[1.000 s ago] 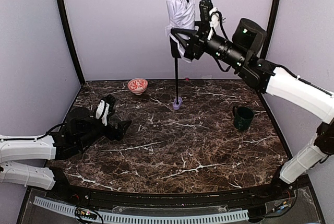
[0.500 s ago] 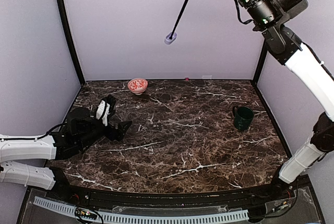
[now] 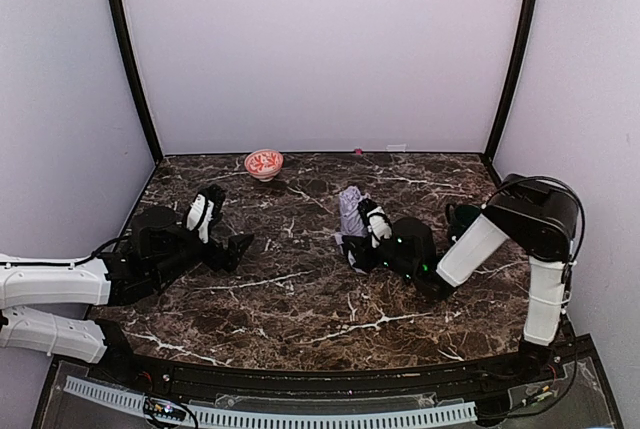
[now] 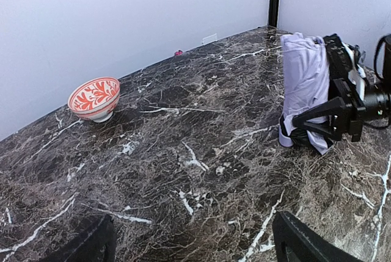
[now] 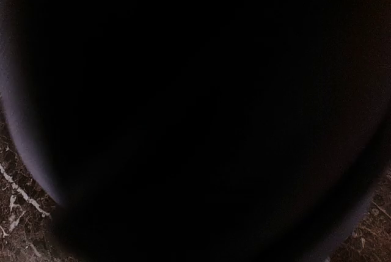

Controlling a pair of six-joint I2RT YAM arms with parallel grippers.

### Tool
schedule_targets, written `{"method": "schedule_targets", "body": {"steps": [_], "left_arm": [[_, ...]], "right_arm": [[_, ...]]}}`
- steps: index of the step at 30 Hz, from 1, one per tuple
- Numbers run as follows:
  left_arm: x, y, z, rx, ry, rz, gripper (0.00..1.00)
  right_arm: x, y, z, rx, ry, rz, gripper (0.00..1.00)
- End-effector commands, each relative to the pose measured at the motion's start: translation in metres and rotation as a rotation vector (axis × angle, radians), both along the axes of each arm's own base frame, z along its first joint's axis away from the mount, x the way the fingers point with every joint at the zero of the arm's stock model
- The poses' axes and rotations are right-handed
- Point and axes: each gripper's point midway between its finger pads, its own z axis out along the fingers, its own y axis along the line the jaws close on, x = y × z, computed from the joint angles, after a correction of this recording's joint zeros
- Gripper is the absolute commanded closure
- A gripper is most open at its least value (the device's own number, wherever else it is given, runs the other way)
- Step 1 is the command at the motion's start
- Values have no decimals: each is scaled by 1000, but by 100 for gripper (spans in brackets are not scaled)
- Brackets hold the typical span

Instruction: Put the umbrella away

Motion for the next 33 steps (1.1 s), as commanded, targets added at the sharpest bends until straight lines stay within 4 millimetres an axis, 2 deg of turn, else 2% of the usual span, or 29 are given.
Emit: {"method": "schedule_targets", "body": {"steps": [1,3,7,12,16,18,19,21,27,29,33], "left_arm": [[1,2,9,2,-32,5,9],[2,0,8,4,-34,0,9],[2,-3,5,18,-21,-13,9],[2,-6,2,22,-11,-27,9],[1,-10,3,24,-5,-45,9],[1,-11,4,22,-1,-52,9],[0,-12,4,19,0,-57,9],[0,-13,4,15,1,-64,9],[-4,-24,3,-2,21,-111,10],[-5,-31,3,-1,33,-137,10],[-9,-46,3,17,42,-185,10]], "right_arm": [[-19,-7,-2,94,-11,-81,100],[-18,-5,10,96,-42,-77,100],[-18,1,49,82,-100,-46,100],[-17,10,108,30,-168,-23,100],[-13,21,145,-28,-127,-3,100],[-17,18,165,-62,-103,8,100],[-18,16,165,-93,-76,7,100],[-18,10,179,-130,-35,-16,100],[-24,-20,179,-183,138,-133,96],[-30,-25,167,-184,217,-152,94],[-46,-33,113,-296,425,-167,91]]}}
